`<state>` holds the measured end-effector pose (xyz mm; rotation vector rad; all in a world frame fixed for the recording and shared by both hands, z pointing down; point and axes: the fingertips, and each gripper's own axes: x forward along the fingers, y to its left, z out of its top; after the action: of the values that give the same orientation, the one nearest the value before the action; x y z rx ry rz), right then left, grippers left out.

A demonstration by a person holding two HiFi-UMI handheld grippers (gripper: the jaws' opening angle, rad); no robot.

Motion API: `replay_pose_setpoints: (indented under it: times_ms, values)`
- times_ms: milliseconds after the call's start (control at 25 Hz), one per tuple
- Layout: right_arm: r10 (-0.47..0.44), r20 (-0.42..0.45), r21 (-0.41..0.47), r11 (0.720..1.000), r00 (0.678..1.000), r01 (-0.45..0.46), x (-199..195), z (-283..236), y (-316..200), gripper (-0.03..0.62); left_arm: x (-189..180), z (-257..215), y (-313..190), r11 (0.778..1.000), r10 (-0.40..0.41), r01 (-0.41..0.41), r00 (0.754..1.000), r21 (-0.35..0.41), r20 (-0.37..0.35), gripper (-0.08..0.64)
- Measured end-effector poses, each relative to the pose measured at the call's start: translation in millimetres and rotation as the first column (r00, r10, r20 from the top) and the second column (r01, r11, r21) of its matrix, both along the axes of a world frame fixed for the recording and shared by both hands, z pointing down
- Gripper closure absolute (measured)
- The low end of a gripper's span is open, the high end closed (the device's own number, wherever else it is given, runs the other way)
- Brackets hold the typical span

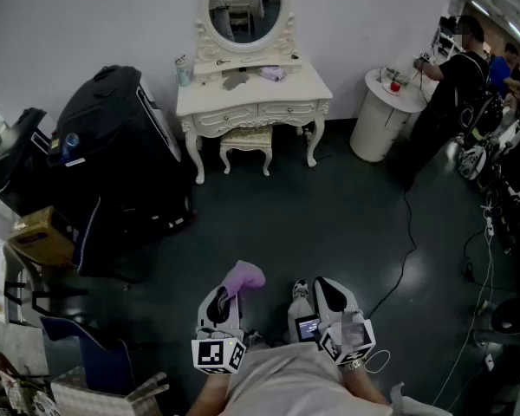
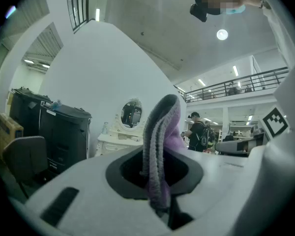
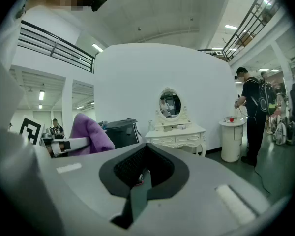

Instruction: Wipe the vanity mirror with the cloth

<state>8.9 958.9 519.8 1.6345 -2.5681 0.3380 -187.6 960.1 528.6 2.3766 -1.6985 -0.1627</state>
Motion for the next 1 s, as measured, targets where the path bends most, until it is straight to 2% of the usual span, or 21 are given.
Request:
replay_pose_setpoints:
  times_ms: [200, 440, 600, 840, 1000]
  values:
    - [-0.027, 0.03, -0.003, 1.0, 0.999, 0.027, -14.2, -3.8, 12.2, 0.584, -8.9, 2.8, 12.3, 1.0, -0.001, 0.002, 1.0, -0.029, 0.014, 0.506]
    - [-0.081, 0.023, -0.026, 0.996, 0.996, 0.082, 2.2, 8.1, 13.9, 0.584, 9.4, 6.4, 20.5, 0.998, -0.048, 0.049, 0.999, -0.04, 0.024, 0.506]
    - [-0.075, 0.042, 0.003, 0.997, 0.996, 0.075, 45.8, 0.9, 7.6, 0.584, 49.4, 6.5, 17.7, 0.998, -0.051, 0.052, 0.998, -0.046, 0.028, 0.506]
    - [-0.024, 0.048, -0.037, 0.999, 0.999, 0.026, 131.5, 15.2, 9.3, 0.584, 132.5, 5.2, 22.6, 0.998, -0.023, 0.023, 1.0, -0.056, 0.002, 0.506]
    - [-0.016, 0.076, -0.034, 0.999, 0.997, 0.019, 164.6, 18.7, 5.0, 0.584, 168.6, 4.9, 21.9, 0.998, -0.019, 0.021, 0.999, -0.059, 0.026, 0.506]
